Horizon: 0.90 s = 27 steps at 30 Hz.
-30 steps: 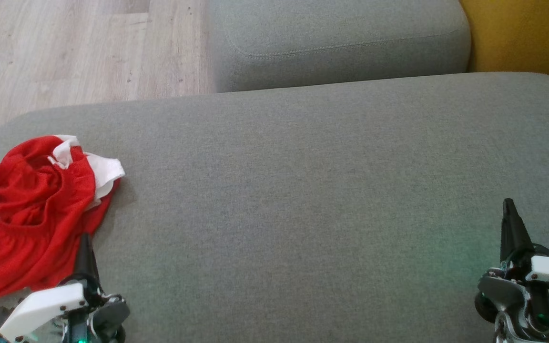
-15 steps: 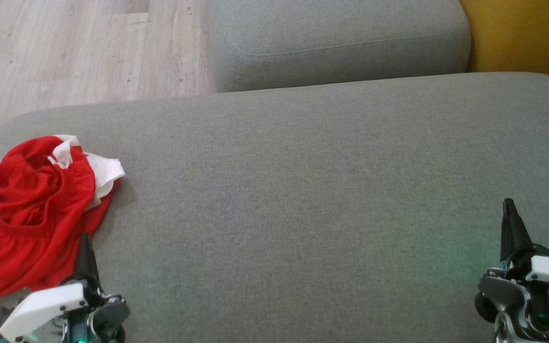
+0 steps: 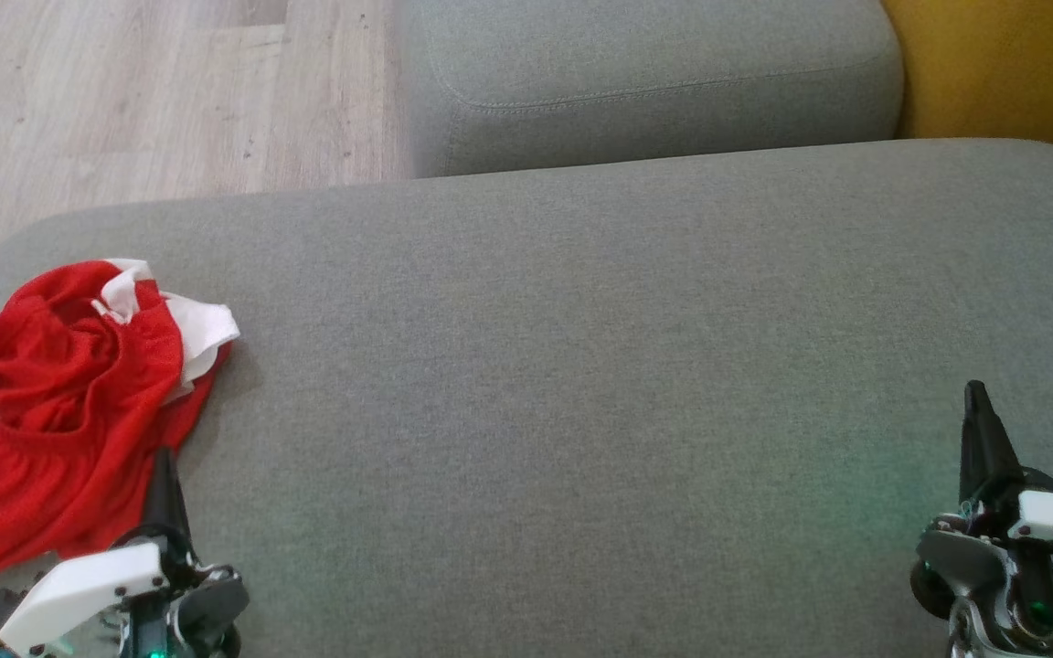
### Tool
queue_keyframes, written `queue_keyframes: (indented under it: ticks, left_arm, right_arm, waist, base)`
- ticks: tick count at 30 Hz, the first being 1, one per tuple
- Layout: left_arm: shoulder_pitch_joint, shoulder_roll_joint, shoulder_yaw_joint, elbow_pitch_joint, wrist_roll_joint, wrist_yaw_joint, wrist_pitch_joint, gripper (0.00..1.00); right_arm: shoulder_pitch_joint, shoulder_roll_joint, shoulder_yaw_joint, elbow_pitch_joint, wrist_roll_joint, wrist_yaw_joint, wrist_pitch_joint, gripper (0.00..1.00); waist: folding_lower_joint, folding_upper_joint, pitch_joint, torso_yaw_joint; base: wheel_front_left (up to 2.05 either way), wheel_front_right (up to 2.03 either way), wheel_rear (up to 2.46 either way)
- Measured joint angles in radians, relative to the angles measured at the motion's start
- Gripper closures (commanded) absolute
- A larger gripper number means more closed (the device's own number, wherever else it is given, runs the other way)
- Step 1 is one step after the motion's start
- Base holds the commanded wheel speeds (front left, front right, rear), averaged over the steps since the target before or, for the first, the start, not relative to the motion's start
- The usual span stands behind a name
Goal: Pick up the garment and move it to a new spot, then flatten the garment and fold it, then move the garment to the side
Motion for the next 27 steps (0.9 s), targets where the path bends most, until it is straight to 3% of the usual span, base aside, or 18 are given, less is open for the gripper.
queue_keyframes:
  ticks: [27]
  left_arm:
    - [0.0,0.0,0.0,0.0,0.0,0.0,0.0,1.0]
  right_arm:
    - [0.0,0.0,0.0,0.0,0.0,0.0,0.0,1.0]
  waist:
    - [0.0,0.0,0.0,0.0]
  base:
    - [0.0,0.0,0.0]
